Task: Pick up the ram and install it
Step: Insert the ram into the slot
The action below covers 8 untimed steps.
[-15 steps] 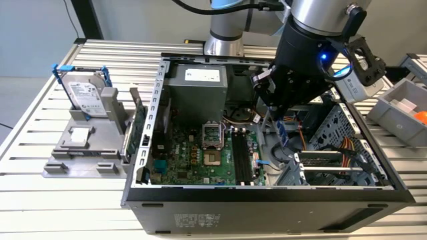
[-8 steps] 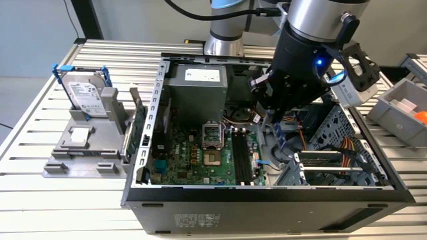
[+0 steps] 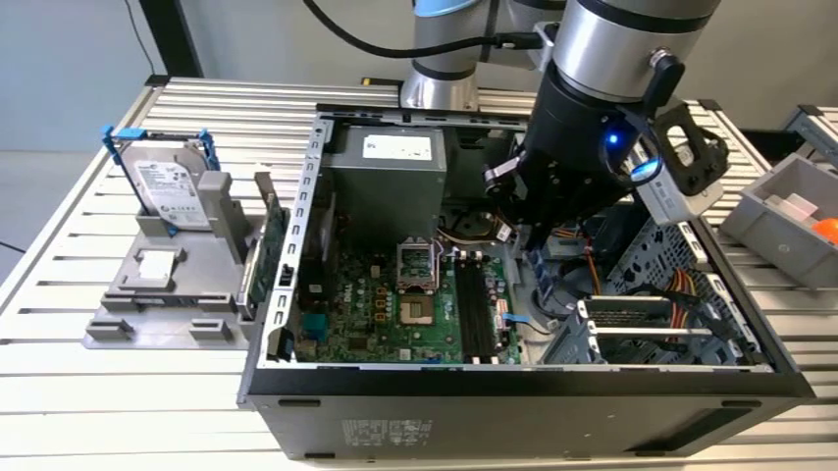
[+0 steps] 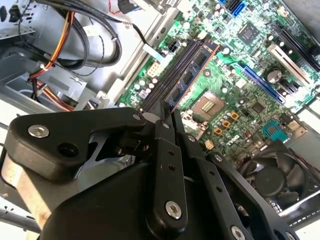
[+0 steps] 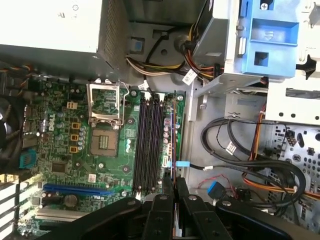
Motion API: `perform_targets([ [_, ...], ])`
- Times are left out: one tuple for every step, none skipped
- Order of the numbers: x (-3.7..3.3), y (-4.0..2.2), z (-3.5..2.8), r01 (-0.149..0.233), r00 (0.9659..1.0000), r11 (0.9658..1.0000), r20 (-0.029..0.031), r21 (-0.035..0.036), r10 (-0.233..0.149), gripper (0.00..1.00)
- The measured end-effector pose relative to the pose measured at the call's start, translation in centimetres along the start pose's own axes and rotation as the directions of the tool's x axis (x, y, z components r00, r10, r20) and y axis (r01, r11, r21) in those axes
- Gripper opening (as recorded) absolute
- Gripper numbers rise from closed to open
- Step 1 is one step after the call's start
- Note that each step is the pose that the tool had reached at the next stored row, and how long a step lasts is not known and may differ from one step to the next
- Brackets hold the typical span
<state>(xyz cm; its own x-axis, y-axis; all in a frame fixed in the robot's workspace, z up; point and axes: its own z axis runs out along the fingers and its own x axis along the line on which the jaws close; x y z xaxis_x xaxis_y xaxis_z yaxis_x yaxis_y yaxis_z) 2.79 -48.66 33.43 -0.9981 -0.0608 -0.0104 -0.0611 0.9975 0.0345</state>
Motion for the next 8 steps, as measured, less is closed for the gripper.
perform_targets([
  [0.01,0.0,0.0,0.0,1.0,1.0,0.0,0.0001,0.0,0.0],
  [0.01,0.0,0.0,0.0,1.0,1.0,-0.0001,0.0002,0.0,0.0],
  [0.01,0.0,0.03,0.0,1.0,1.0,0.0,-0.0001,0.0,0.0],
  [0.01,0.0,0.08,0.0,1.0,1.0,0.0001,-0.0004,0.0,0.0],
  [0.01,-0.01,0.15,0.0,1.0,1.0,0.0001,-0.0005,0.0,0.0],
  [0.02,-0.01,0.2,0.0,1.0,1.0,0.0,-0.0002,0.0,0.0],
  [0.02,-0.01,0.3,0.0,1.0,1.0,0.0001,-0.0002,0.0,0.0],
  [0.02,-0.02,0.45,0.0,1.0,1.0,0.0,-0.0002,0.0,0.0],
])
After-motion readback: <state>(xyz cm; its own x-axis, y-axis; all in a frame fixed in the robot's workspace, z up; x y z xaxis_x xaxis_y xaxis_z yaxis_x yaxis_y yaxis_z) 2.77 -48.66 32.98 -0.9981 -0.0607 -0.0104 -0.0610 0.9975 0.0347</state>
